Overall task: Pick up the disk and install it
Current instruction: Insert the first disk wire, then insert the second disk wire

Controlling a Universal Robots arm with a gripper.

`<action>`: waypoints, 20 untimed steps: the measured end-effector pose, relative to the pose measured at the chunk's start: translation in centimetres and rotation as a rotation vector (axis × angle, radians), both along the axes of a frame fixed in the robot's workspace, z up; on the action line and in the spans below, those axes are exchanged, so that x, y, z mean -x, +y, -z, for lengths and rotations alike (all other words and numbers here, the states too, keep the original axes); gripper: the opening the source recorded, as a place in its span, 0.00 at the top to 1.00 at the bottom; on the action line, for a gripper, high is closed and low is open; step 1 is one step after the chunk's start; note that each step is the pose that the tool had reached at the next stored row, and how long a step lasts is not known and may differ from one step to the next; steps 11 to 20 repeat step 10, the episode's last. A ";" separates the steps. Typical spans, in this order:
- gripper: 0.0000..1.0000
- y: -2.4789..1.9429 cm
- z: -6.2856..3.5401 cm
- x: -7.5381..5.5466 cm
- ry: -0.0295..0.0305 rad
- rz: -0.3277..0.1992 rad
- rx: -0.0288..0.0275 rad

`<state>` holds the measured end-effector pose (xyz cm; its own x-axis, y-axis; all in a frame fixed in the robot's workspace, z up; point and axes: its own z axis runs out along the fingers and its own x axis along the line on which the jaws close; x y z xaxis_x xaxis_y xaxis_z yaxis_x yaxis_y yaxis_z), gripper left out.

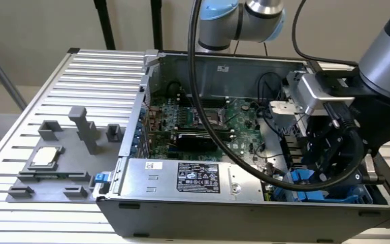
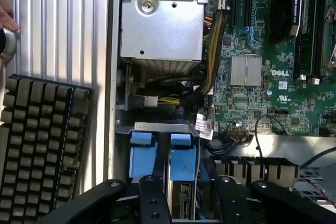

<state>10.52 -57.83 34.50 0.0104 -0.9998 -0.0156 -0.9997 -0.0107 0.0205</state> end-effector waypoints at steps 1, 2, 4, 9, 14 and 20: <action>0.00 0.00 -0.17 -0.1 0.0000 0.000 -0.0009; 0.00 0.00 -0.39 -0.1 0.0000 0.000 -0.0018; 0.00 0.00 -0.50 -0.1 0.0000 0.000 -0.0028; 0.00 0.00 -0.51 -0.2 0.0000 0.000 -0.0027; 0.00 0.00 -0.52 -0.2 0.0000 0.000 -0.0027; 0.00 0.00 -0.52 -0.2 0.0000 0.000 -0.0027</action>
